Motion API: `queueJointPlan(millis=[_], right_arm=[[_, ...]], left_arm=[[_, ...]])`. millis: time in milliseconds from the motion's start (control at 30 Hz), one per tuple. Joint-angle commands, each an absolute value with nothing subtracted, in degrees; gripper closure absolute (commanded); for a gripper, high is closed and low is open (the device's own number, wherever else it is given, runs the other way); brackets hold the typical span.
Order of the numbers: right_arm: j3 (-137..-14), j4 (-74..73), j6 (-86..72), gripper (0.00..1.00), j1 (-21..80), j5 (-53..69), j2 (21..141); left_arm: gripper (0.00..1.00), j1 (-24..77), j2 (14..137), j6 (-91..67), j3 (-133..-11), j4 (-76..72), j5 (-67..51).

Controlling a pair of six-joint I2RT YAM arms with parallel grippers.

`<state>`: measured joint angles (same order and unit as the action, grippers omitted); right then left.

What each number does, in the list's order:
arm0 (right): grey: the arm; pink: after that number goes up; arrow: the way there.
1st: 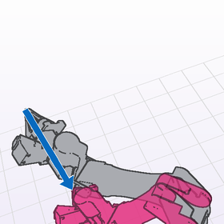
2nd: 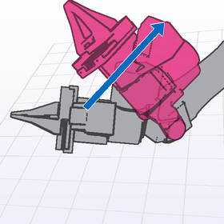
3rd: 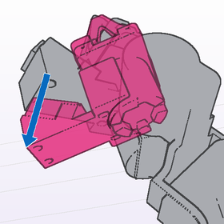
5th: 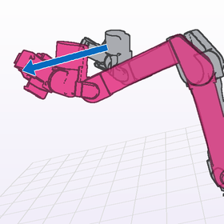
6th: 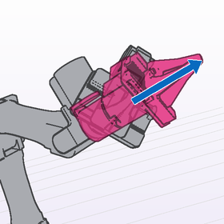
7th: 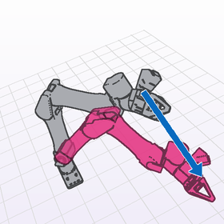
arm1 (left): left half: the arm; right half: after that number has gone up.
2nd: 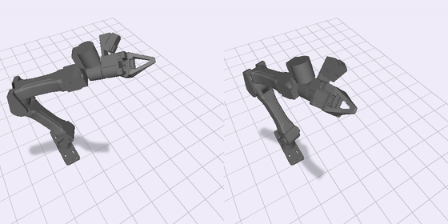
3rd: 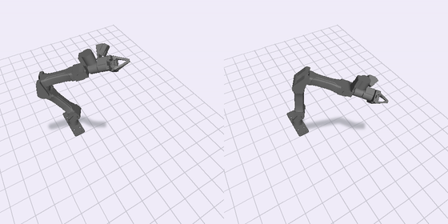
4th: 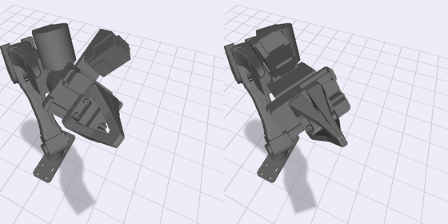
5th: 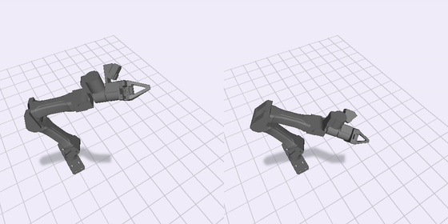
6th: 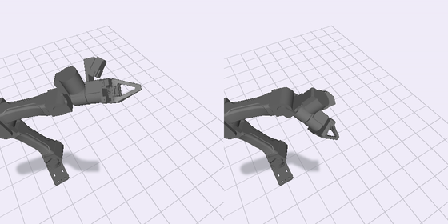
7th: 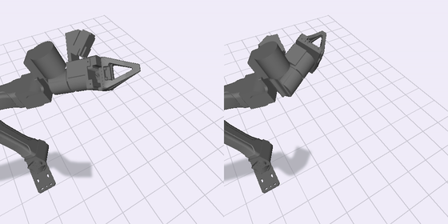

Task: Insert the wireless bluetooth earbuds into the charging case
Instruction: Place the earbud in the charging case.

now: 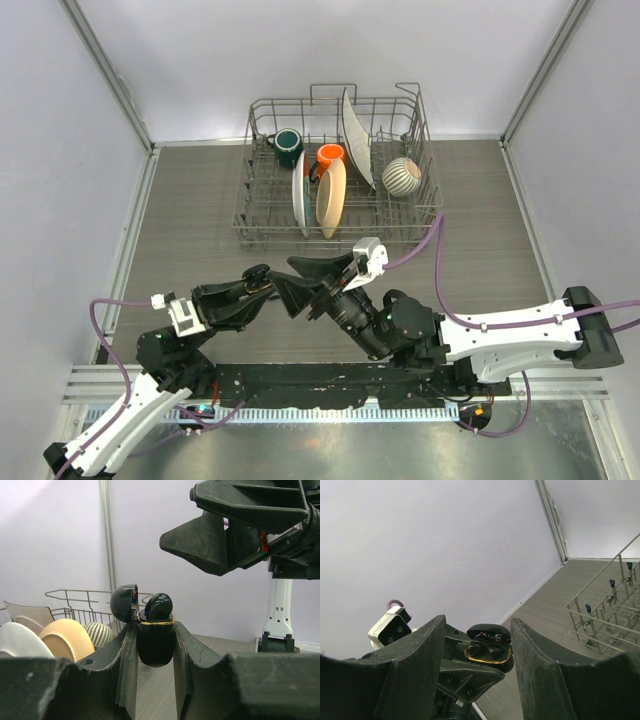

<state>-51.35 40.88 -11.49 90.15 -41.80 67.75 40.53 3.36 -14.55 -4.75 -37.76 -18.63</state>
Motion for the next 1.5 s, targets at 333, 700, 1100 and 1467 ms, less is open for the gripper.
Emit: queueJointPlan(millis=[333,700,1100,1467], right_arm=[[-63.8,17.0,-13.9,0.71,90.3,-41.9,71.3],[-65.7,15.7,-15.0,0.99,90.2,-31.7,73.1],[-67.1,14.9,-15.5,0.99,90.1,-36.8,75.5],[-65.0,19.8,-14.9,0.99,89.3,-35.0,72.9]], left_arm=[[1.00,40.6,3.3,-14.6,-7.5,-39.7,-19.3],[1.00,40.6,2.1,-14.4,-7.5,-38.4,-18.9],[1.00,40.6,2.7,-14.4,-7.8,-38.9,-20.3],[1.00,40.6,3.4,-14.8,-7.8,-39.6,-20.9]])
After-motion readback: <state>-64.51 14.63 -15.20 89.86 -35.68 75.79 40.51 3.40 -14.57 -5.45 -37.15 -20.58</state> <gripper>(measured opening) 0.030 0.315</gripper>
